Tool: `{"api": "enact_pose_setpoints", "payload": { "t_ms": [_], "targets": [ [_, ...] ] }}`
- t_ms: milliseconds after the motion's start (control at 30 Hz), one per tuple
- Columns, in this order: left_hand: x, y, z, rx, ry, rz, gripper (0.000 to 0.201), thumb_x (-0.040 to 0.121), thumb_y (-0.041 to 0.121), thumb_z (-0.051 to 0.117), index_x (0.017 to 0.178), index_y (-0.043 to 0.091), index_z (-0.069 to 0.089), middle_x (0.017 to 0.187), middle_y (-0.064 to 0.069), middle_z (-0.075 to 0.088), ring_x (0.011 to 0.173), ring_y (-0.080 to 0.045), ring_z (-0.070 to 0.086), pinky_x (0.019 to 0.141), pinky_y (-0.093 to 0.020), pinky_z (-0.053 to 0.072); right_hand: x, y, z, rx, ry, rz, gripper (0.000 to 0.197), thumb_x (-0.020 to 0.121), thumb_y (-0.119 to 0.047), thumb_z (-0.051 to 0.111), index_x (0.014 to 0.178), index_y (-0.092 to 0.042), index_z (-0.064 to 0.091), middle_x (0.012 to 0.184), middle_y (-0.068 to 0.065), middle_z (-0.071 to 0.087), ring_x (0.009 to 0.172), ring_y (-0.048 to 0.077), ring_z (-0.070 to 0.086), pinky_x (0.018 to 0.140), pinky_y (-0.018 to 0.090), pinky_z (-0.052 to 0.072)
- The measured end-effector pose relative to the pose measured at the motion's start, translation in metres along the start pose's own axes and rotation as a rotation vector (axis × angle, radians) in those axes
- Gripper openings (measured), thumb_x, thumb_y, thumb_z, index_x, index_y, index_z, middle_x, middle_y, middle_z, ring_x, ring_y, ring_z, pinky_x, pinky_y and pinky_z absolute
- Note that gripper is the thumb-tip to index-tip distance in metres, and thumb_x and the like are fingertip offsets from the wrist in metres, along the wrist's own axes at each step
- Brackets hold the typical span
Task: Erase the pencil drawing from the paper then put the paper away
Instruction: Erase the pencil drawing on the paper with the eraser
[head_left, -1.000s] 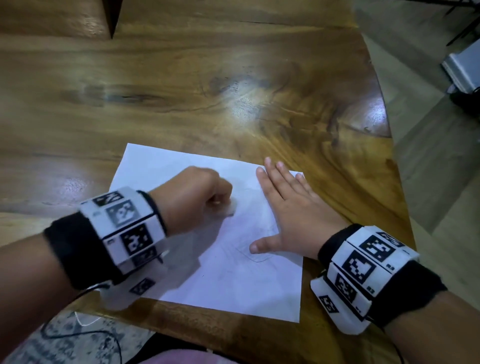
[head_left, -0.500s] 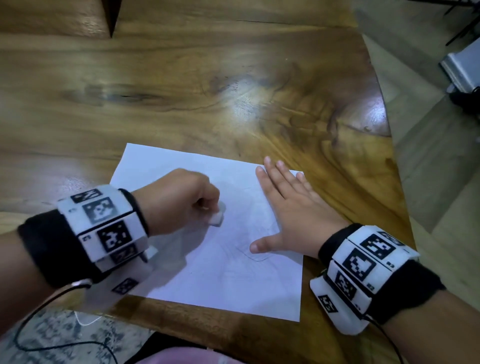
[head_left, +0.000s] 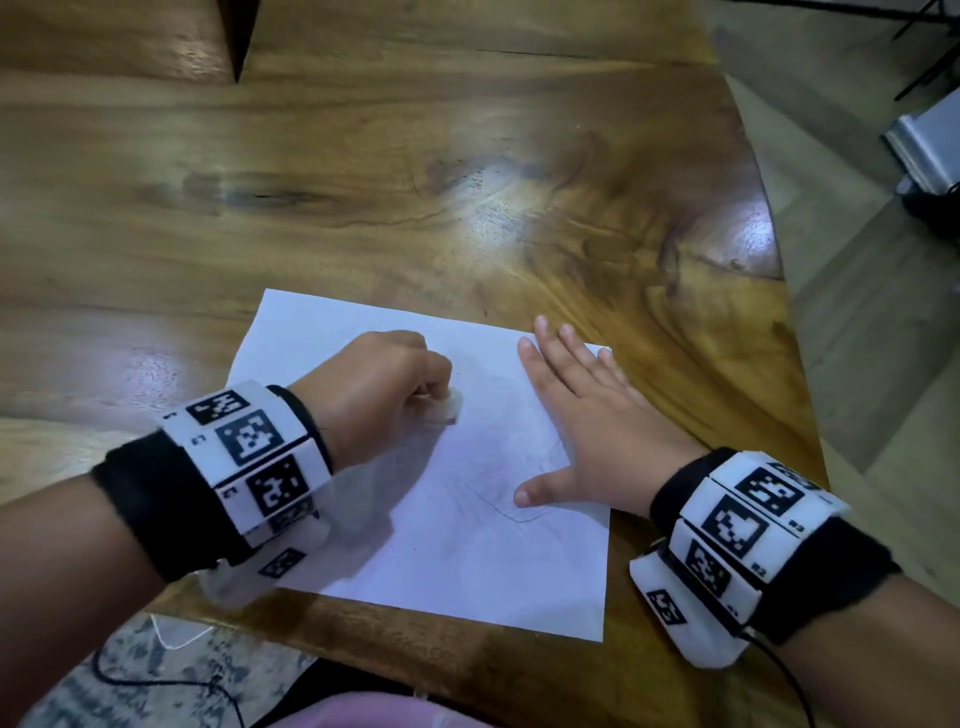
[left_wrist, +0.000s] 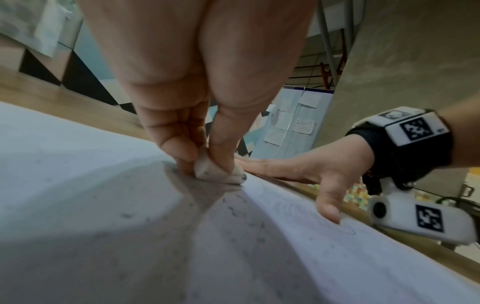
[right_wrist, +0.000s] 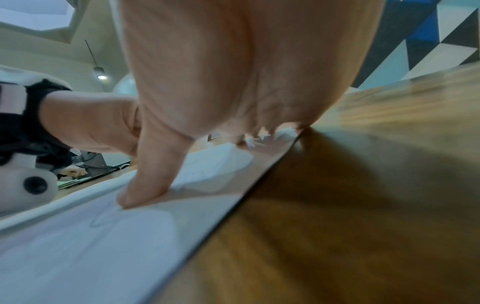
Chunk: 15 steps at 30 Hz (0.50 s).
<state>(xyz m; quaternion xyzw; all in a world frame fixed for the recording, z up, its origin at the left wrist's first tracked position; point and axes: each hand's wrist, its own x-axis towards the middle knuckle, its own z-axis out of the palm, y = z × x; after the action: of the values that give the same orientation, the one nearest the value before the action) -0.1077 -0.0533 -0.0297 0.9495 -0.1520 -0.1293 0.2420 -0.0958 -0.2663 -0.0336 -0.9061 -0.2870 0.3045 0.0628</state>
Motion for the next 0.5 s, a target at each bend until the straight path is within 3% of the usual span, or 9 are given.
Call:
{"api": "enact_pose_setpoints", "payload": {
  "t_ms": [100, 167, 200, 300, 400, 500],
  "targets": [
    [-0.001, 0.004, -0.004, -0.004, -0.04, -0.042, 0.011, 0.077, 0.023, 0.066, 0.075, 0.012, 0.064, 0.071, 0.0, 0.05, 0.068, -0.02, 0.045, 0.056, -0.008, 0.027, -0.007, 0.011, -0.005, 0.009, -0.022, -0.075, 0.12, 0.068, -0.061, 0.069, 0.147, -0.029, -0.016, 0.144, -0.023, -0.032, 0.134, 0.0, -0.033, 0.11, 0.023, -0.017],
    [0.006, 0.005, -0.011, 0.014, -0.076, -0.071, 0.004, 0.076, 0.018, 0.066, 0.078, 0.015, 0.066, 0.071, 0.0, 0.057, 0.07, -0.02, 0.049, 0.058, -0.016, 0.035, -0.009, 0.016, -0.008, 0.001, -0.03, -0.092, 0.12, 0.066, -0.059, 0.071, 0.147, -0.031, -0.013, 0.144, -0.028, -0.025, 0.134, -0.004, -0.028, 0.109, 0.019, -0.013],
    [0.012, 0.004, -0.016, 0.009, -0.07, -0.098, 0.007, 0.075, 0.013, 0.065, 0.081, 0.015, 0.067, 0.074, -0.002, 0.062, 0.071, -0.02, 0.052, 0.059, -0.021, 0.038, -0.01, 0.016, -0.009, -0.007, -0.031, -0.096, 0.12, 0.066, -0.06, 0.071, 0.147, -0.031, -0.013, 0.146, -0.028, -0.023, 0.133, -0.004, -0.027, 0.109, 0.018, -0.012],
    [0.038, 0.001, -0.026, -0.023, 0.02, -0.136, 0.02, 0.074, 0.003, 0.06, 0.087, 0.016, 0.069, 0.074, -0.002, 0.065, 0.068, -0.018, 0.053, 0.056, -0.021, 0.032, -0.008, 0.016, -0.008, -0.027, -0.021, -0.094, 0.123, 0.063, -0.063, 0.071, 0.147, -0.031, -0.013, 0.152, -0.023, -0.019, 0.133, -0.005, -0.026, 0.109, 0.019, -0.013],
    [0.053, 0.008, -0.021, -0.013, 0.023, -0.11, 0.014, 0.074, 0.012, 0.066, 0.087, 0.017, 0.069, 0.07, 0.001, 0.063, 0.067, -0.017, 0.053, 0.055, -0.023, 0.032, -0.008, 0.014, -0.004, -0.024, -0.001, -0.076, 0.126, 0.059, -0.066, 0.071, 0.147, -0.031, -0.012, 0.152, -0.022, -0.019, 0.134, -0.003, -0.027, 0.111, 0.022, -0.014],
    [0.043, 0.008, -0.011, -0.054, 0.024, -0.06, 0.016, 0.073, 0.025, 0.071, 0.079, 0.011, 0.069, 0.072, -0.002, 0.062, 0.068, -0.017, 0.052, 0.054, -0.005, 0.03, -0.007, 0.015, -0.002, -0.018, 0.01, -0.072, 0.127, 0.058, -0.068, 0.07, 0.147, -0.032, -0.013, 0.152, -0.022, -0.019, 0.137, 0.0, -0.026, 0.114, 0.026, -0.013]
  ]
}}
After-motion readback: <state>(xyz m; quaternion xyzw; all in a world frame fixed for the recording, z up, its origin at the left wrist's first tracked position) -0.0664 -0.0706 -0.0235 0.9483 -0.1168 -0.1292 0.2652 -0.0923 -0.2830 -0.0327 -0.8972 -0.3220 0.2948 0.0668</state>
